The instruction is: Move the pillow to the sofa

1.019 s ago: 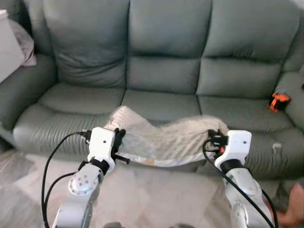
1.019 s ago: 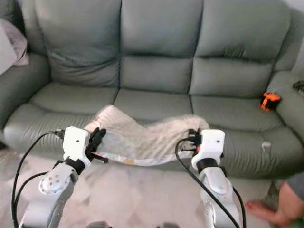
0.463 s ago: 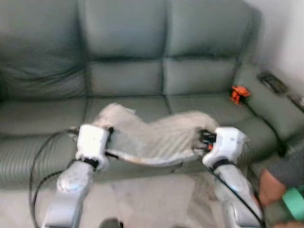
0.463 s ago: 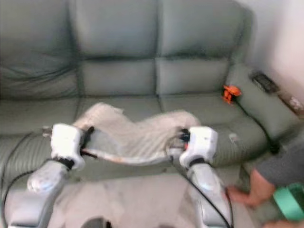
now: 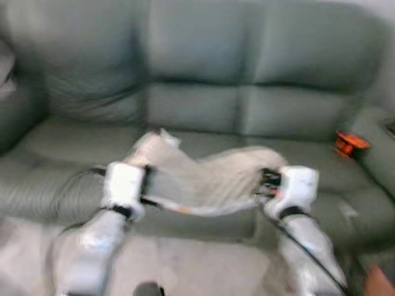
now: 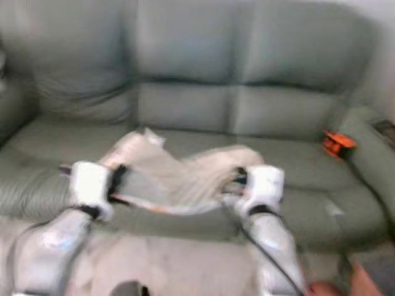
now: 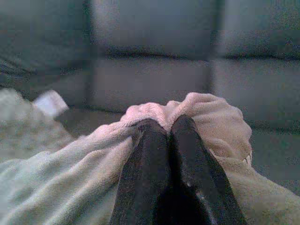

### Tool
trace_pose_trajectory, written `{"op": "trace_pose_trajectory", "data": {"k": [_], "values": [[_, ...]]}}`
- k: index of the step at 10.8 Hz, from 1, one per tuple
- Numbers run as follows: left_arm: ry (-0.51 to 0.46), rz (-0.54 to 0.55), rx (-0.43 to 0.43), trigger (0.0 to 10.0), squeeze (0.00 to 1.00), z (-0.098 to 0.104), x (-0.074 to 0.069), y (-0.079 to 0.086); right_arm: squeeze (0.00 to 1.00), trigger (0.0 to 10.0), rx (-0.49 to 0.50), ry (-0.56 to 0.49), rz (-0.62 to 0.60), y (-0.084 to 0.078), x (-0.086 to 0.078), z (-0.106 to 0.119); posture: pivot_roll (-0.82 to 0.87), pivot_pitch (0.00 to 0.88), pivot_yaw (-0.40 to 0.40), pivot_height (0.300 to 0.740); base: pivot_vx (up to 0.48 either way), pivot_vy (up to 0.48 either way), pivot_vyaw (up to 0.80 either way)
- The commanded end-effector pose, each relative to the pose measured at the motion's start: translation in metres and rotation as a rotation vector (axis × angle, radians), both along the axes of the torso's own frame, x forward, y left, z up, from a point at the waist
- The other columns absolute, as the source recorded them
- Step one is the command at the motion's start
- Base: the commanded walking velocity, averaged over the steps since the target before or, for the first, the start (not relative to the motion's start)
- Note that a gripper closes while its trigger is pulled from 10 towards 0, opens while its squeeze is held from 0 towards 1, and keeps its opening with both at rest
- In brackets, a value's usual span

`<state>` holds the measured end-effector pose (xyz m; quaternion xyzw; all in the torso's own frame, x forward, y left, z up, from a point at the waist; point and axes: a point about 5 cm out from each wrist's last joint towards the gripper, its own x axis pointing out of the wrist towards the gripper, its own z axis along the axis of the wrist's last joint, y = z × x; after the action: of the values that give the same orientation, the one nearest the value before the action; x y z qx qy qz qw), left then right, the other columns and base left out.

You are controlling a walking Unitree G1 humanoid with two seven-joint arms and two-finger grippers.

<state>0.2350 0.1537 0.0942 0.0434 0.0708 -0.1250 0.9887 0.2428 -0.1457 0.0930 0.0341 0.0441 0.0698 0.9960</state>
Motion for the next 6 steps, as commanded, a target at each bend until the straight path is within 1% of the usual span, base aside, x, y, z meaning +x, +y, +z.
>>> {"op": "trace_pose_trajectory", "data": {"k": [1,6], "values": [[-0.036,-0.045,-0.019,10.0,0.0,0.0077,0.0036,-0.0137,0.0,10.0,-0.016,-0.016,-0.037,-0.0123,-0.0016,0.0027,-0.03,0.0,-0.025,0.74,0.292,0.0,0.0],[-0.036,-0.048,-0.02,10.0,0.0,0.0076,0.0033,-0.0141,0.0,10.0,-0.011,-0.012,-0.044,-0.013,-0.0014,0.0019,-0.02,0.0,-0.027,0.74,0.299,0.0,0.0]]}}
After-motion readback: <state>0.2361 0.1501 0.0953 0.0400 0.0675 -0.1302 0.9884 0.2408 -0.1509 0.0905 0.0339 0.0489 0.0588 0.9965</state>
